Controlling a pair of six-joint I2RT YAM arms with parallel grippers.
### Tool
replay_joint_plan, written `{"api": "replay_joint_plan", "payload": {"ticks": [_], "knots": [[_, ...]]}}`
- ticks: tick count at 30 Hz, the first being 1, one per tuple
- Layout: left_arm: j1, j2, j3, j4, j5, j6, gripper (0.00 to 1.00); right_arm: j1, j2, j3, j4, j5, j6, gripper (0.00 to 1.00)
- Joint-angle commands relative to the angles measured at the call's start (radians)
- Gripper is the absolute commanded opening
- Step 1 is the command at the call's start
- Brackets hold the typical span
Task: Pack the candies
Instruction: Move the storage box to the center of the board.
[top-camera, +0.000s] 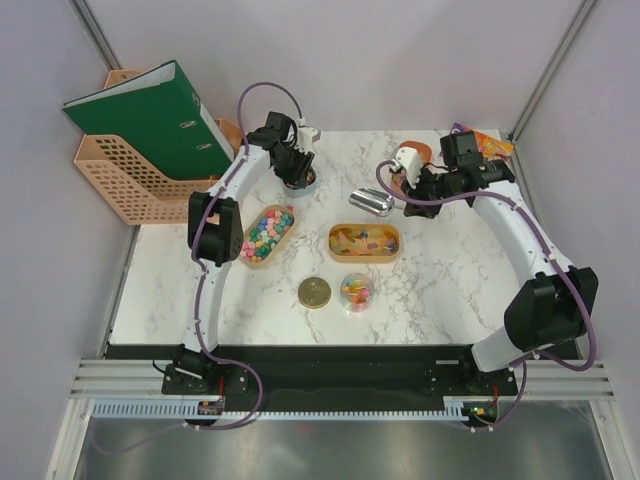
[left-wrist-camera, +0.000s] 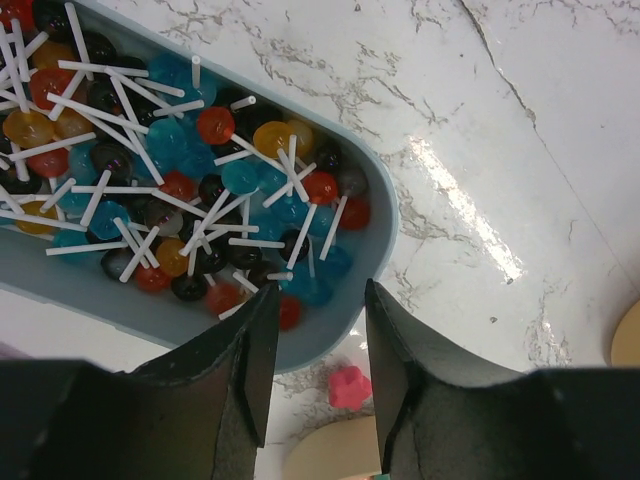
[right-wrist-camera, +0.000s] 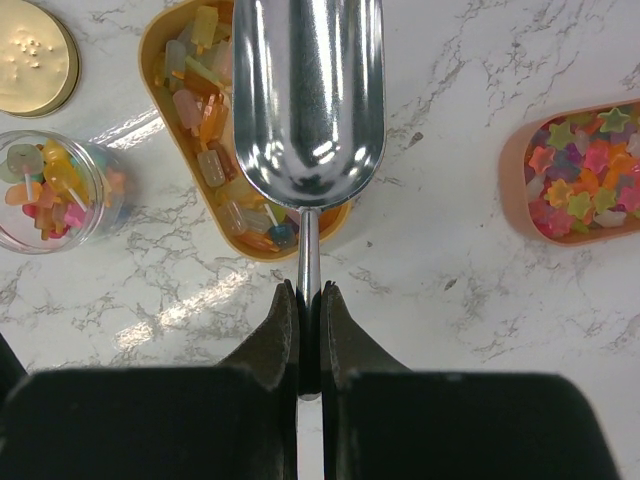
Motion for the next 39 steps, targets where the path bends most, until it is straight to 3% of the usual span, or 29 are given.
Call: {"api": "replay_joint_plan", "payload": {"ticks": [1, 26, 39], "knots": [[-0.003, 0.022, 0.030, 0.008, -0.059, 0.064, 0.47, -0.001, 0.014, -0.002, 0.020, -0.006, 0.015, 0.00], [-0.058, -0.011, -0.020, 0.004, -0.037, 0.065, 0.44, -0.008, 0.051, 0.021, 0.017, -0.001, 0.010, 0.00], [-0.070, -0.033, -0.045, 0.007, -0.059, 0.045, 0.50, -0.008, 0.062, 0.018, 0.025, -0.012, 0.018, 0.00]]}}
